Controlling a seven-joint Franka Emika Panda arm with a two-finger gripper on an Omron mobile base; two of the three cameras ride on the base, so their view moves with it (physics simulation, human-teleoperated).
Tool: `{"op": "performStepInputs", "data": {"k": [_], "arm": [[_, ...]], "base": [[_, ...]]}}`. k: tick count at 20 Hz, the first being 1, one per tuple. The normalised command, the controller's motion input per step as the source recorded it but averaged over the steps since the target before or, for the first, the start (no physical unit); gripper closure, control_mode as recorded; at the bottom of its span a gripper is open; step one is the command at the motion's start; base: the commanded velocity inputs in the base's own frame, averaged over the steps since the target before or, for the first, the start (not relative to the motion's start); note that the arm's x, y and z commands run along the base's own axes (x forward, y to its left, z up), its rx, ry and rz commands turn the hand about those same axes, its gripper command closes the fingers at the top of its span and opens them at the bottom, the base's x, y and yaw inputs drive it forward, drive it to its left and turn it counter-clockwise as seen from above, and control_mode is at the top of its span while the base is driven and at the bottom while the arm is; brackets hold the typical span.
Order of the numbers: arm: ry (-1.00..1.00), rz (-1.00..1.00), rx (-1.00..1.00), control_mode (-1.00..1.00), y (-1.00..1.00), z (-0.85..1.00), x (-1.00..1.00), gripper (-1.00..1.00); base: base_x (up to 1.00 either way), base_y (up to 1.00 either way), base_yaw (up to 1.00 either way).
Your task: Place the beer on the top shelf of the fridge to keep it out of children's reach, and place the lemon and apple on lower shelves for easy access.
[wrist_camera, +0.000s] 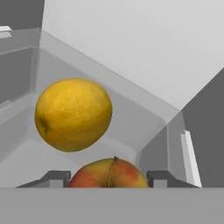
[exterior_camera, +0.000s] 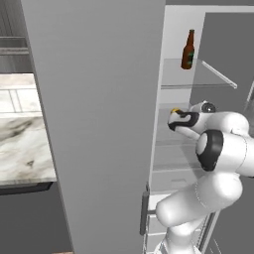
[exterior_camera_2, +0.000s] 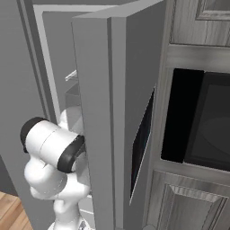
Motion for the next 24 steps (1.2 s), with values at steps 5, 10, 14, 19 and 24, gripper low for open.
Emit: {"op": "performStepInputs", "data": {"k": [5, 10, 14, 19, 24], "arm": [[-0.11, 0.00, -0.01, -1.00, 0.00, 0.20, -0.39, -1.00], [-0.04, 0.00, -0.06, -1.00, 0.02, 0.79, -0.16, -1.00], [0.02, 0.00, -0.21, -1.00, 0.33, 0.82, -0.58, -1.00], [0.13, 0.01, -0.29, -1.00, 0.58, 0.68, -0.80, -1.00], [0.08, 0.01, -0.25, -1.00, 0.27, 0.97, -0.86, -1.00]], "base": [[0.00, 0.00, 0.00], [0.00, 0.00, 0.00], [0.00, 0.00, 0.00], [0.00, 0.00, 0.00], [0.00, 0.00, 0.00]]}}
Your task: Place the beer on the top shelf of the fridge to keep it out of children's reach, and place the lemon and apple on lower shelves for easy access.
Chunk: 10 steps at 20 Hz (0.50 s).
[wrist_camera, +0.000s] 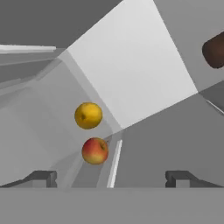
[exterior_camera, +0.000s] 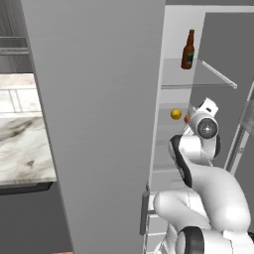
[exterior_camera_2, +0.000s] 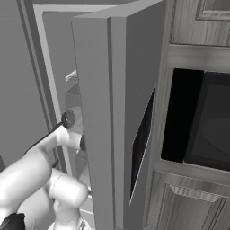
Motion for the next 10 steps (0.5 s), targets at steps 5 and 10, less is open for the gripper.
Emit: {"op": "performStepInputs", "data": {"k": [5, 10], "arm": [[0.16, 0.00, -0.19, -1.00, 0.00, 0.90, -1.00, -1.00], [0.22, 0.04, -0.20, -1.00, 0.07, 0.52, -1.00, -1.00]], "base": [[0.00, 0.00, 0.00], [0.00, 0.00, 0.00]]}}
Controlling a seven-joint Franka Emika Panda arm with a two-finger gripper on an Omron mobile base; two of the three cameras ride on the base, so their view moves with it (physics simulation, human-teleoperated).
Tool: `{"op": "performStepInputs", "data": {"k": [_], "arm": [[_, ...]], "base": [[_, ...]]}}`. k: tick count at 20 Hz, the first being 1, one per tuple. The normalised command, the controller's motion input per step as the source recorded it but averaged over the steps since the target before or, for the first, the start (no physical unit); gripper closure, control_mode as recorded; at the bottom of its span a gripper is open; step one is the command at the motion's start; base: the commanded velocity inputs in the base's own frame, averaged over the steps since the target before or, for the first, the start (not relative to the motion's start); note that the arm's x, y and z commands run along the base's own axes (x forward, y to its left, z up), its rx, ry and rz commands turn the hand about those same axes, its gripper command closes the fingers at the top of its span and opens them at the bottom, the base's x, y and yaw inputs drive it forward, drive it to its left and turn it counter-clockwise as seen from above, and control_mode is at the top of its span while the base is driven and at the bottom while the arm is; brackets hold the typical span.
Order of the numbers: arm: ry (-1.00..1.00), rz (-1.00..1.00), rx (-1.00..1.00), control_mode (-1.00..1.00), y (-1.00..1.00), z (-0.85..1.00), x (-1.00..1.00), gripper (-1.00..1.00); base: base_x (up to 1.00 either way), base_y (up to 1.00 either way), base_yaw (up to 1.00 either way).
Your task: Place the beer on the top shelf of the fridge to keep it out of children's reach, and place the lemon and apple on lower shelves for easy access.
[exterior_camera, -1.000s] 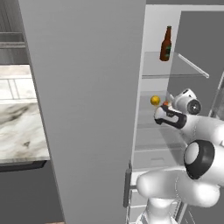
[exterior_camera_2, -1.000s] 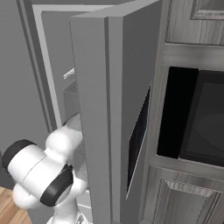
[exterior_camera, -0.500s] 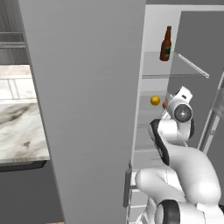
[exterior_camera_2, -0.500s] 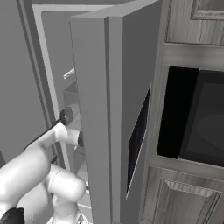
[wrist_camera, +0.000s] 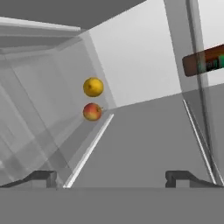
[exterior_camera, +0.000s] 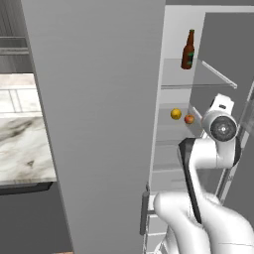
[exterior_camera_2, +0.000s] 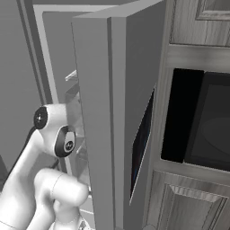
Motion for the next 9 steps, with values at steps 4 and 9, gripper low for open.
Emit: {"op": "performStepInputs", "data": {"k": [4, 9], "arm": [[0.14, 0.11, -0.13, -1.00, 0.16, 0.21, -1.00, -1.00], [0.02, 0.14, -0.03, -1.00, 0.25, 0.04, -1.00, -1.00]], "base": [[0.00, 0.00, 0.00], [0.00, 0.00, 0.00]]}}
